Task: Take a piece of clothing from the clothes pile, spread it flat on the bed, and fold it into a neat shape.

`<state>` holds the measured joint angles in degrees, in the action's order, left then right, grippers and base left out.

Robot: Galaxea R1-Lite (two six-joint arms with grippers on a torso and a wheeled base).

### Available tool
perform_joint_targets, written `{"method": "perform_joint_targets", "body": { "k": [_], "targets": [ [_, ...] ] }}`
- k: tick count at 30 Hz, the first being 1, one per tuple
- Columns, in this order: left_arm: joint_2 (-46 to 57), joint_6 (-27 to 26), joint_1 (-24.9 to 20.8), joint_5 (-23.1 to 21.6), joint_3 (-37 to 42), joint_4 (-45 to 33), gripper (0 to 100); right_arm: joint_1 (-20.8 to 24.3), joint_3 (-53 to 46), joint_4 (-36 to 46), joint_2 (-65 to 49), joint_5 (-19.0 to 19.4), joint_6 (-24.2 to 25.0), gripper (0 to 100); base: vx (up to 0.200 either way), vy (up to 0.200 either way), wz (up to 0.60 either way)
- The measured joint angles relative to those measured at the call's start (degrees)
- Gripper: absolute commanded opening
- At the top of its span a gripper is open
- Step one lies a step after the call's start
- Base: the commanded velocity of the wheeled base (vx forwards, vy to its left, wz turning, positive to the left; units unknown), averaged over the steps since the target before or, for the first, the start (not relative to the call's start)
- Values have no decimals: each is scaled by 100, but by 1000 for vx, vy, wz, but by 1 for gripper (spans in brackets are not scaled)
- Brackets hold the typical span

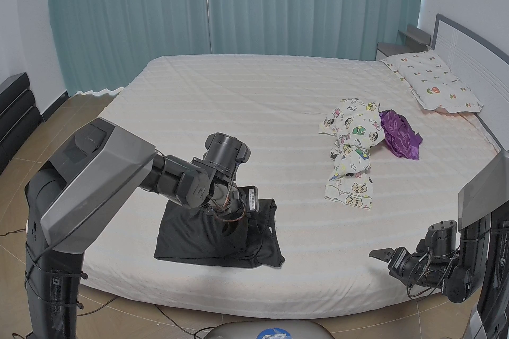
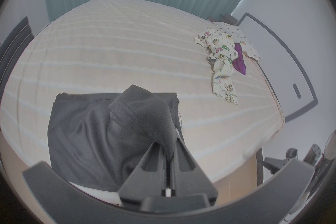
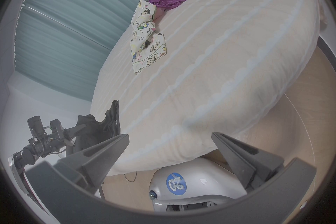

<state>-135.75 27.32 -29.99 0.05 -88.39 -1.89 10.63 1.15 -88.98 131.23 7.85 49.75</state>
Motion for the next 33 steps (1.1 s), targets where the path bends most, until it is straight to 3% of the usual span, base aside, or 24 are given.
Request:
{"method": "perform_joint_targets", "body": {
  "k": [3, 4, 14, 23, 29, 33],
  "targets": [
    [-149, 163, -57, 68, -254, -235, 0, 0, 1, 0, 2, 0, 0, 100, 0, 0, 0],
    [-189, 196, -74, 77, -308, -325, 100, 0, 0, 0, 5, 2, 0, 100, 0, 0, 0],
    [-374, 325, -212, 74, -510, -457, 100, -5, 0, 0, 30, 5, 0, 100, 0, 0, 0],
    [-156, 847, -30, -16, -297, -456, 100, 0, 0, 0, 72, 0, 0, 100, 0, 0, 0],
    [343, 1014, 356, -494, 427, -405, 100, 6, 1, 2, 72, -5, -2, 100, 0, 0, 0],
    [769, 1157, 686, -1052, 1215, -246, 100, 20, 67, 0, 68, -17, 1, 100, 0, 200, 0]
  ]
}}
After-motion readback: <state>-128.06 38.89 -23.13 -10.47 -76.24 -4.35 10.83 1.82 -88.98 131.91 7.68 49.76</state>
